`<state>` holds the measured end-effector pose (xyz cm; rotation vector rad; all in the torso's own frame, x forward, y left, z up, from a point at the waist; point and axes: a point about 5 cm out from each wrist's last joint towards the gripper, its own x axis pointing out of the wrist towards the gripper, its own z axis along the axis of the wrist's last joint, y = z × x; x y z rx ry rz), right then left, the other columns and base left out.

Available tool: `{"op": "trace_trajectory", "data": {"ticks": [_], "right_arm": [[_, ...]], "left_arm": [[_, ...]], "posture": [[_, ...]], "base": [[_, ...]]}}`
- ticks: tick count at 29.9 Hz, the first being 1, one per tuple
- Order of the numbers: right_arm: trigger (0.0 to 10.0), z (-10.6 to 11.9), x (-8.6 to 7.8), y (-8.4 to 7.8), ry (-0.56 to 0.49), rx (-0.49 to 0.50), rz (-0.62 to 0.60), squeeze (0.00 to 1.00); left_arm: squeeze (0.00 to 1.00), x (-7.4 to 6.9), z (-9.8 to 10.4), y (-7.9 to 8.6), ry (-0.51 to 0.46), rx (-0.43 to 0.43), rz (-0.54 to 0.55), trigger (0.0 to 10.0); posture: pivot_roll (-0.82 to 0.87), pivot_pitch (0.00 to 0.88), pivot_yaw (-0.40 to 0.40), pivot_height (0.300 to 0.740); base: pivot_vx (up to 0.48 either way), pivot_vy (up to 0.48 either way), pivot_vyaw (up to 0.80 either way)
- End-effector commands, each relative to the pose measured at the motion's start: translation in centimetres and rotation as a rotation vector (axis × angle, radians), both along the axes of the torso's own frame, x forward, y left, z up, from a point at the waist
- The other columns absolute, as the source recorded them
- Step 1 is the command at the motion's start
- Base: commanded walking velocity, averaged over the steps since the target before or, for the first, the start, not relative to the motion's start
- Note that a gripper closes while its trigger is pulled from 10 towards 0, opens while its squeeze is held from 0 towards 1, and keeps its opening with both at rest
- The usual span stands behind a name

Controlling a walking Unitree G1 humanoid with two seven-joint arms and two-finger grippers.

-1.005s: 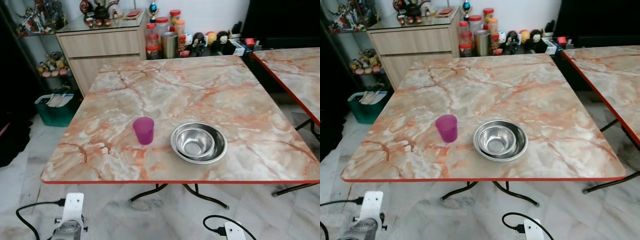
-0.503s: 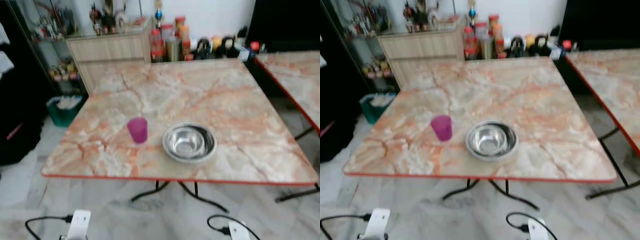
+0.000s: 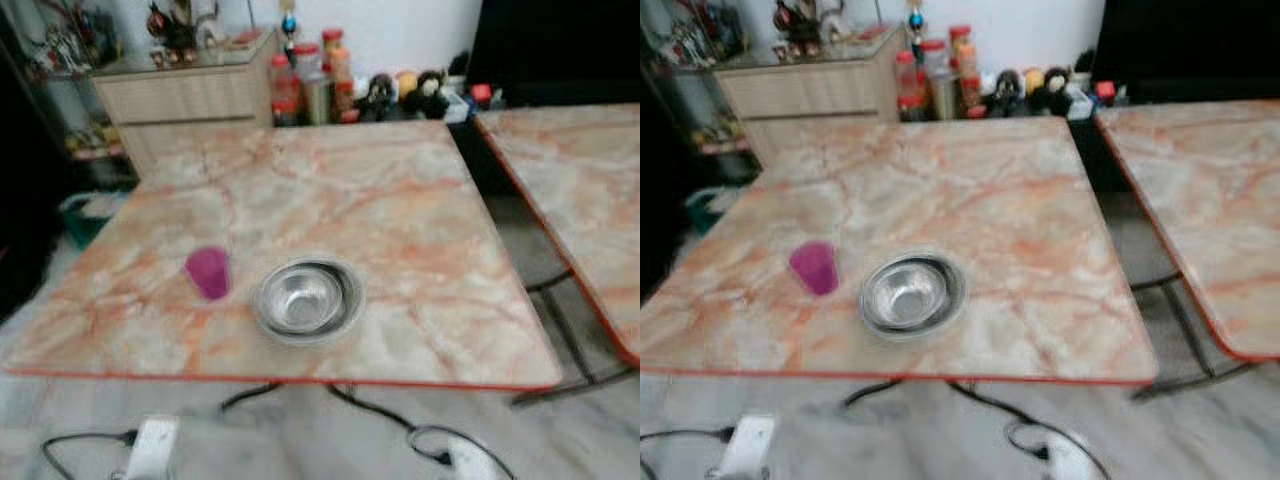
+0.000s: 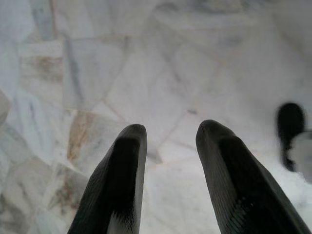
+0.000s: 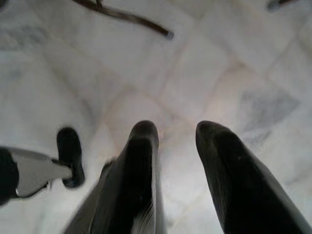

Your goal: Setting the table

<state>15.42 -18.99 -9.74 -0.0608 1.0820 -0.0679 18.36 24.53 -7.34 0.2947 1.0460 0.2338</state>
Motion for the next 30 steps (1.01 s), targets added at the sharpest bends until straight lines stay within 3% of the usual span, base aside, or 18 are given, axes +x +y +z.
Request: {"op": "trace_trajectory", "data": {"ticks": [1,26,30], "right_arm": [[10.0,0.03,-0.28,-0.98,0.008,-0.021,-0.012,0.0],[10.0,-0.02,-0.39,-0.97,0.014,-0.023,-0.008,0.0],[10.0,-0.04,-0.44,-0.97,0.015,-0.027,-0.012,0.0]], "left_arm": [[0.0,0.74,0.21,-0.59,-0.018,-0.005,-0.032,10.0],[0.0,0.67,0.02,-1.19,-0.017,-0.017,-0.06,10.0],[0.0,0.68,-0.01,-1.34,-0.019,-0.024,-0.058,10.0]], "posture": [[-0.02,0.041,0.076,0.74],[-0.03,0.033,0.074,0.74],[-0.03,0.029,0.075,0.74]], "base": [[0.0,-0.428,0.0],[0.0,-0.476,0.0],[0.0,-0.085,0.0]]}}
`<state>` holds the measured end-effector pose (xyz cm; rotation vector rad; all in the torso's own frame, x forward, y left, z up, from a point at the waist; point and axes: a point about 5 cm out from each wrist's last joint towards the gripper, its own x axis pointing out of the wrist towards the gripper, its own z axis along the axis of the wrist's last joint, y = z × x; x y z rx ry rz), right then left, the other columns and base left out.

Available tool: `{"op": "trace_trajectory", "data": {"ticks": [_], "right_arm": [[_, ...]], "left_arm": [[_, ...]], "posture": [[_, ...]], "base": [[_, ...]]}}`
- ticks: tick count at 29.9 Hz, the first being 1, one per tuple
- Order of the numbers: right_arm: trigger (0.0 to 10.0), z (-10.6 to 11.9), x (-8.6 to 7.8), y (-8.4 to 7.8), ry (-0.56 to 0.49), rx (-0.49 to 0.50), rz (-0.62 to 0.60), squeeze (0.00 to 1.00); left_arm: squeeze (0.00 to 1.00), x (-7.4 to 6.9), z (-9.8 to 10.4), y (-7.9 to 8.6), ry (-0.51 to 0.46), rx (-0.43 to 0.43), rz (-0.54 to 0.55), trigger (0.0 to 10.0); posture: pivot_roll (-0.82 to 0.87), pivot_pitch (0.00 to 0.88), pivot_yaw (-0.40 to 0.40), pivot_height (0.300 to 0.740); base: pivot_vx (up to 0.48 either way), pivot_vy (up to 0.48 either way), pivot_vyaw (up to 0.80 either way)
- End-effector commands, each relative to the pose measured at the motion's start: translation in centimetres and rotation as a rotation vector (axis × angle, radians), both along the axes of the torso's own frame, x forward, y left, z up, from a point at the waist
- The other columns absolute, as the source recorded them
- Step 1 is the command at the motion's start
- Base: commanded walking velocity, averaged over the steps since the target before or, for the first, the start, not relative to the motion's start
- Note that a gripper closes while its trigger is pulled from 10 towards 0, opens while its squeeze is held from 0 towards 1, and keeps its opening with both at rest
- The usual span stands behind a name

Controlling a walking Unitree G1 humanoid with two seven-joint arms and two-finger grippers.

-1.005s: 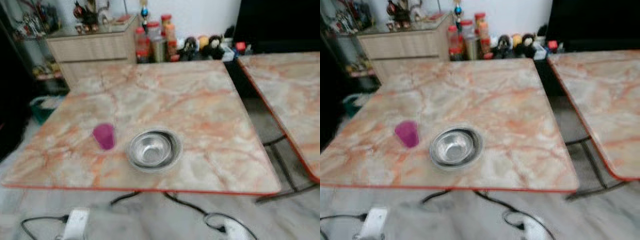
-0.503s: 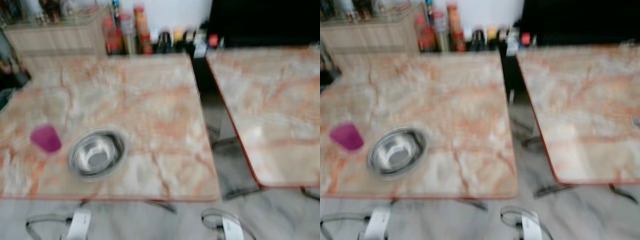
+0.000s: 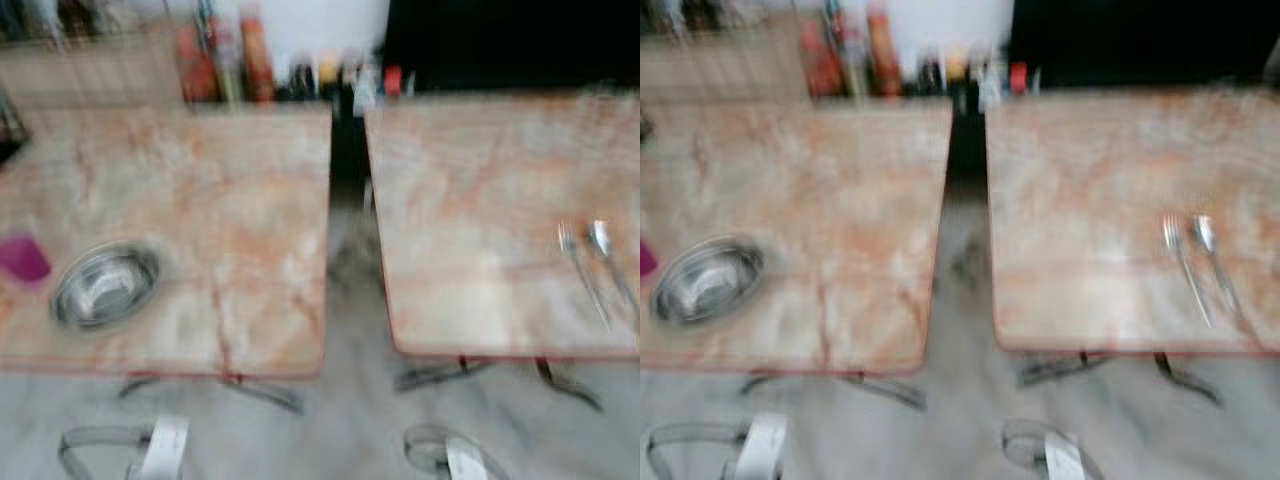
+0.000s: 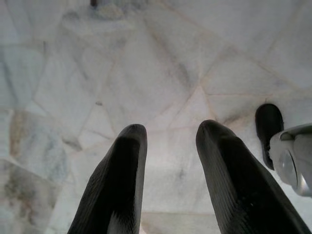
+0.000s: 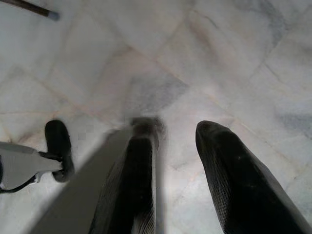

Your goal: Setting the table

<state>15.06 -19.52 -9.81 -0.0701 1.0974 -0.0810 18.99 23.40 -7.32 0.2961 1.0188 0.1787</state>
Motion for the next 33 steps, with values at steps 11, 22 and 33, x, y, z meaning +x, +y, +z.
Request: {"op": "trace_trajectory", "data": {"ticks": [11,22,33], "right_arm": [[10.0,0.18,0.13,-0.55,-0.033,-0.031,-0.008,0.0],[10.0,0.23,0.16,-0.68,-0.048,-0.032,-0.035,0.0],[10.0,0.43,0.24,-1.06,-0.1,-0.075,-0.133,0.0]], "left_arm": [[0.0,-0.05,-0.18,-0.62,0.001,-0.016,-0.013,10.0],[0.0,-0.38,-0.46,-1.2,0.0,-0.037,-0.01,10.0],[0.0,-0.59,-0.56,-1.16,0.007,-0.033,-0.014,10.0]], "posture": [[-0.05,0.025,0.071,0.74],[-0.06,0.024,0.068,0.74],[-0.07,0.03,0.064,0.74]], "base": [[0.0,0.0,0.0],[0.0,0.0,0.0],[0.0,0.0,0.0]]}}
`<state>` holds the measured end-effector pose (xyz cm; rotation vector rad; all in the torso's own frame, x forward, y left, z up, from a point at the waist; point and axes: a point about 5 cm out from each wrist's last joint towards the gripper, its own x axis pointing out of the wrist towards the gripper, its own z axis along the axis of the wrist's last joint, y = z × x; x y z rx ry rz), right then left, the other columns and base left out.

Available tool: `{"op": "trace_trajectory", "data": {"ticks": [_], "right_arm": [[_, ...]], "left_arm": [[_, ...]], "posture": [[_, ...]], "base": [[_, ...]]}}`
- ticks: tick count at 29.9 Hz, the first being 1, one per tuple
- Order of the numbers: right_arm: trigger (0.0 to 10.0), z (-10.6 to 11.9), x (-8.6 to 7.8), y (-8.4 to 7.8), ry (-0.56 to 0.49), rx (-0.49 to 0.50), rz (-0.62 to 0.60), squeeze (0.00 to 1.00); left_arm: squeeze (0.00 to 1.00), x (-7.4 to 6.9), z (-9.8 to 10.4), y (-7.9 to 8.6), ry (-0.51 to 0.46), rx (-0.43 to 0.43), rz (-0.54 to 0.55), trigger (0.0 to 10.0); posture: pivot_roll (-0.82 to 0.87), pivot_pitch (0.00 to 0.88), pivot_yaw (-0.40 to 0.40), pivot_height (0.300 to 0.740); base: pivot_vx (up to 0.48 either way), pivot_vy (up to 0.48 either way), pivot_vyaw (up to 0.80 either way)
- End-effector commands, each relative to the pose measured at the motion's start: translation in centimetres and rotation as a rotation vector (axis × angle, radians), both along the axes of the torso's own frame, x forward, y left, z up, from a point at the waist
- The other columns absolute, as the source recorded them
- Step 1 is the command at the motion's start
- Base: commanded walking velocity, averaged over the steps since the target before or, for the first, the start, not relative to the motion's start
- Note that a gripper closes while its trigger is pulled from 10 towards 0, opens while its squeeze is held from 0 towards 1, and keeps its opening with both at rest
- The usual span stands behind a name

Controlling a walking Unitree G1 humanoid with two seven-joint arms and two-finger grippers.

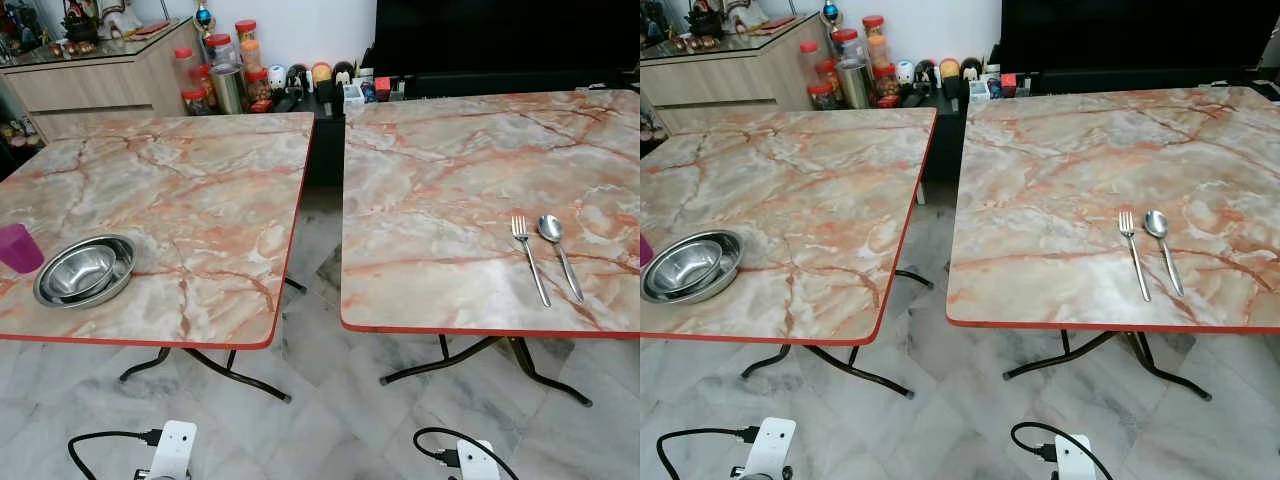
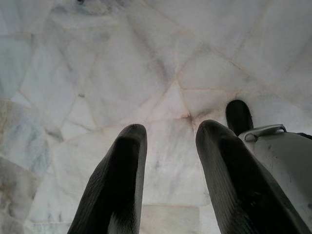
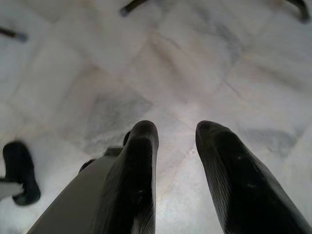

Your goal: Setting the table

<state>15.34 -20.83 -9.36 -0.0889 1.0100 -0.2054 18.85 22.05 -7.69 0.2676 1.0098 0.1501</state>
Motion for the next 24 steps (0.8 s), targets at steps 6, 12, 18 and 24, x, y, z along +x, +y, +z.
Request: {"op": "trace_trajectory", "data": {"ticks": [6,12,18,24], "right_arm": [[10.0,0.2,0.0,-0.1,-0.077,-0.036,-0.14,0.0],[10.0,1.4,1.2,-0.4,-0.203,-0.25,0.012,0.0],[10.0,5.7,6.3,-1.4,-0.518,-0.401,-0.039,0.0],[10.0,7.9,6.6,-2.5,-0.677,-0.557,-0.09,0.0]], "left_arm": [[0.0,-0.4,-0.2,0.1,0.01,0.006,-0.004,10.0],[0.0,-0.3,-0.1,0.1,0.007,0.008,-0.011,10.0],[0.0,-0.3,-0.1,0.2,0.006,0.012,-0.013,10.0],[0.0,-0.5,-0.2,0.1,0.005,0.016,-0.027,10.0]], "posture": [[-0.07,0.031,0.064,0.74],[-0.06,0.031,0.065,0.74],[-0.06,0.032,0.067,0.74],[-0.07,0.03,0.064,0.74]], "base": [[0.0,0.0,0.0],[0.0,0.0,0.0],[0.0,0.0,0.0],[0.0,0.0,0.0]]}}
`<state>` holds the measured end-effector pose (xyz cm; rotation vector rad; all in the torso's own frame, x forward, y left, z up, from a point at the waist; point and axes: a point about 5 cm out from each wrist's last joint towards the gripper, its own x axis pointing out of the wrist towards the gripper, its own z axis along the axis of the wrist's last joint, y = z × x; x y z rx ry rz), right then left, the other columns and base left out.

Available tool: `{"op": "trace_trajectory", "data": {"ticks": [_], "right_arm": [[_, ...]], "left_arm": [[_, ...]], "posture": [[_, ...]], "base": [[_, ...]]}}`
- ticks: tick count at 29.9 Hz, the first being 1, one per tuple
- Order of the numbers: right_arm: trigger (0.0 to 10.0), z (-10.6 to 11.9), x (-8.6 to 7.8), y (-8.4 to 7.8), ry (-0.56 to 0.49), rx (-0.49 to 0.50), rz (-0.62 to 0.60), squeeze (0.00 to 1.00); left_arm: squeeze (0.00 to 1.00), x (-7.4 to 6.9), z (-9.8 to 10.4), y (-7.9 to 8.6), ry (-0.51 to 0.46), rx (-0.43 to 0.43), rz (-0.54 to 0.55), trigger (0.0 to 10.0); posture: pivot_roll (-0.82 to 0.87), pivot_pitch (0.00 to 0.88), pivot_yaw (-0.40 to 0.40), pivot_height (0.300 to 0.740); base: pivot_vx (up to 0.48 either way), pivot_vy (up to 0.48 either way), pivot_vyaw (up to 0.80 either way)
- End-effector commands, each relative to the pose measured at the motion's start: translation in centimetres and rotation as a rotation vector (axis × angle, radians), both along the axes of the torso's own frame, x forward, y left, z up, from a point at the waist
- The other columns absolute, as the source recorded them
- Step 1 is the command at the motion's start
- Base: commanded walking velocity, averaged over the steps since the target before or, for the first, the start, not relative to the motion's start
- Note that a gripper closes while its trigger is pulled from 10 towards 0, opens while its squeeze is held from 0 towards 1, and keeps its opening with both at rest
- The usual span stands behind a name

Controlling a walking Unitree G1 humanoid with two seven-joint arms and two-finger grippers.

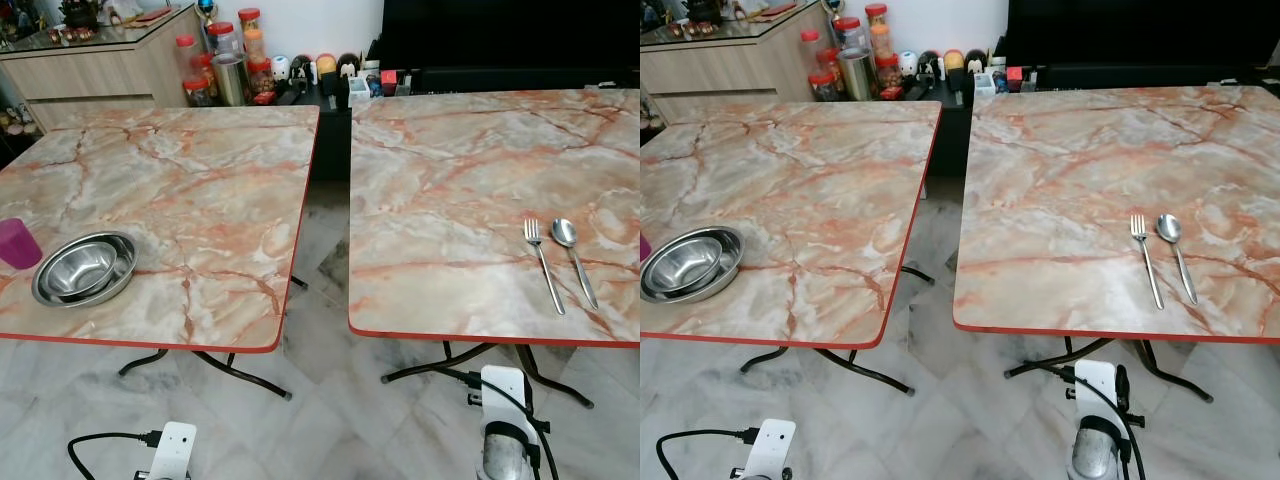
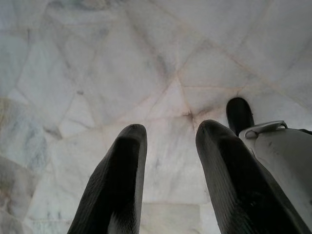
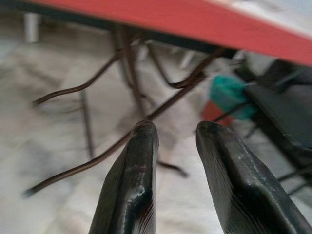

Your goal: Setting the table

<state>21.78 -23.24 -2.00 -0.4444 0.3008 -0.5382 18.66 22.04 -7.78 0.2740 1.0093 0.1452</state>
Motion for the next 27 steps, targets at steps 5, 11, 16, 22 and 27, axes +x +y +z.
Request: {"op": "trace_trajectory", "data": {"ticks": [5,11,16,22,27], "right_arm": [[10.0,0.6,-1.4,-0.1,-0.08,-0.023,-0.018,0.0],[10.0,1.0,-3.1,0.0,-0.11,-0.033,-0.017,0.0],[10.0,4.1,-1.8,0.0,-0.221,-0.08,0.06,0.0],[10.0,9.0,3.2,0.3,-0.376,-0.06,0.12,0.0],[10.0,10.4,7.9,3.0,-0.33,0.155,0.295,0.0]], "left_arm": [[0.0,-0.7,-0.3,0.0,0.016,0.015,-0.032,10.0],[0.0,-1.0,-0.4,0.0,0.024,0.019,-0.038,10.0],[0.0,-0.9,-0.4,0.1,0.015,0.02,-0.035,10.0],[0.0,-0.3,-0.1,-0.3,-0.04,-0.017,-0.015,10.0],[0.0,0.3,0.1,-0.6,-0.08,-0.044,0.004,10.0]], "posture": [[-0.07,0.029,0.063,0.74],[-0.07,0.028,0.062,0.74],[-0.08,0.027,0.066,0.74],[-0.07,0.023,0.066,0.74],[-0.08,0.018,0.076,0.74]], "base": [[0.0,0.0,0.0],[0.0,0.0,0.0],[0.0,0.0,0.0],[0.0,0.0,0.0],[0.0,0.0,0.0]]}}
